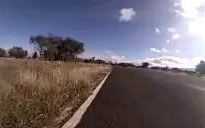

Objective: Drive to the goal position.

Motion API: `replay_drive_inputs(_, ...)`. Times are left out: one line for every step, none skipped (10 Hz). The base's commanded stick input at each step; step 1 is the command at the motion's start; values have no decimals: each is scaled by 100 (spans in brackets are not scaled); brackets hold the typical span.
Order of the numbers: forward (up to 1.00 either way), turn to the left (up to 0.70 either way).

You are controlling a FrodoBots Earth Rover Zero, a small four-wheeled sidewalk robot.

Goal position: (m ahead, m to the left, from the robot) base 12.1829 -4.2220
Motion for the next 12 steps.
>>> replay_drive_inputs(45, -27)
replay_drive_inputs(45, -27)
replay_drive_inputs(45, -27)
replay_drive_inputs(45, -27)
replay_drive_inputs(45, -6)
replay_drive_inputs(45, -19)
replay_drive_inputs(45, -27)
replay_drive_inputs(45, -27)
replay_drive_inputs(45, -27)
replay_drive_inputs(45, -27)
replay_drive_inputs(45, -23)
replay_drive_inputs(45, -10)
